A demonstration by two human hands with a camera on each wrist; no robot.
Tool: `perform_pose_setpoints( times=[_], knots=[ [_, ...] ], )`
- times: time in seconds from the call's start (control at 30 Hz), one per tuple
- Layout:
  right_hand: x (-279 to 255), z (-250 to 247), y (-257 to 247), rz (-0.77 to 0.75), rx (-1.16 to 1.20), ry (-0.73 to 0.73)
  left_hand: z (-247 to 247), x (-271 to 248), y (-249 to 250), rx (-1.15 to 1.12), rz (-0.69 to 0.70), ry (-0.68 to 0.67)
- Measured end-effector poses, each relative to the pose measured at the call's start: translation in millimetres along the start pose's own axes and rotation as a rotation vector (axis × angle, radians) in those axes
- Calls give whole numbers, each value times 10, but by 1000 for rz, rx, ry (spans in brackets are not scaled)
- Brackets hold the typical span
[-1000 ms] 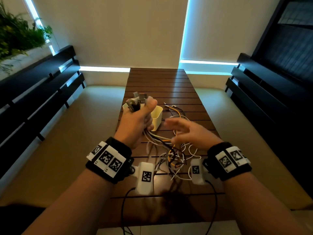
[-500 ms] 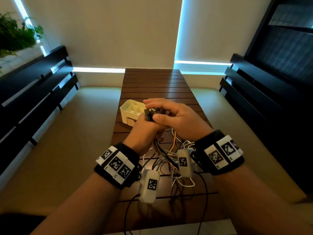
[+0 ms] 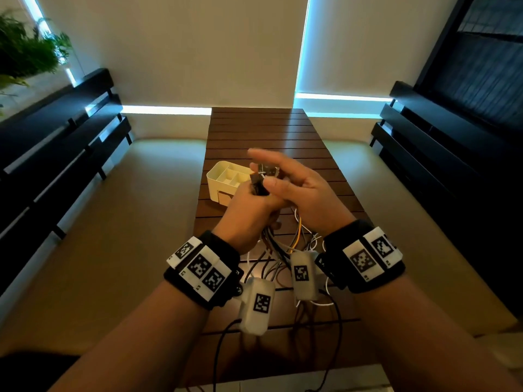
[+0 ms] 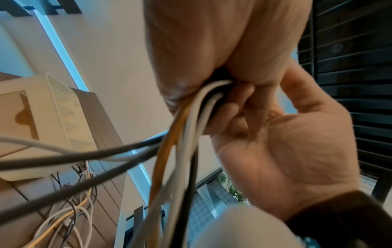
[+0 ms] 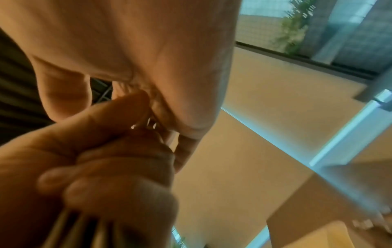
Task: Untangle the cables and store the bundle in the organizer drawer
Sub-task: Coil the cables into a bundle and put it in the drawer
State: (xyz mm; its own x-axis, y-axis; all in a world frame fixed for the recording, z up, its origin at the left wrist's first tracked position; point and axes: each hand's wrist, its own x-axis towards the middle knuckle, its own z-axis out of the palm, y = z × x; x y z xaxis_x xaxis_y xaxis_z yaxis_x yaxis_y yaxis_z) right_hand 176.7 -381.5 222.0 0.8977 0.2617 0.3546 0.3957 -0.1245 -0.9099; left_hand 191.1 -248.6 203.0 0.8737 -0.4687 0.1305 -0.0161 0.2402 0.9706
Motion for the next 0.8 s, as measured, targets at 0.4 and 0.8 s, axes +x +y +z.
perform_pose_setpoints(
  times=[0.4,0.8],
  knots=[
    [-291,-57,368,386,-66,-249,163,256,131,-89,30,100],
    [-368,-546,539,428,-351,-181,-10,288,241,-241,72,214]
  ],
)
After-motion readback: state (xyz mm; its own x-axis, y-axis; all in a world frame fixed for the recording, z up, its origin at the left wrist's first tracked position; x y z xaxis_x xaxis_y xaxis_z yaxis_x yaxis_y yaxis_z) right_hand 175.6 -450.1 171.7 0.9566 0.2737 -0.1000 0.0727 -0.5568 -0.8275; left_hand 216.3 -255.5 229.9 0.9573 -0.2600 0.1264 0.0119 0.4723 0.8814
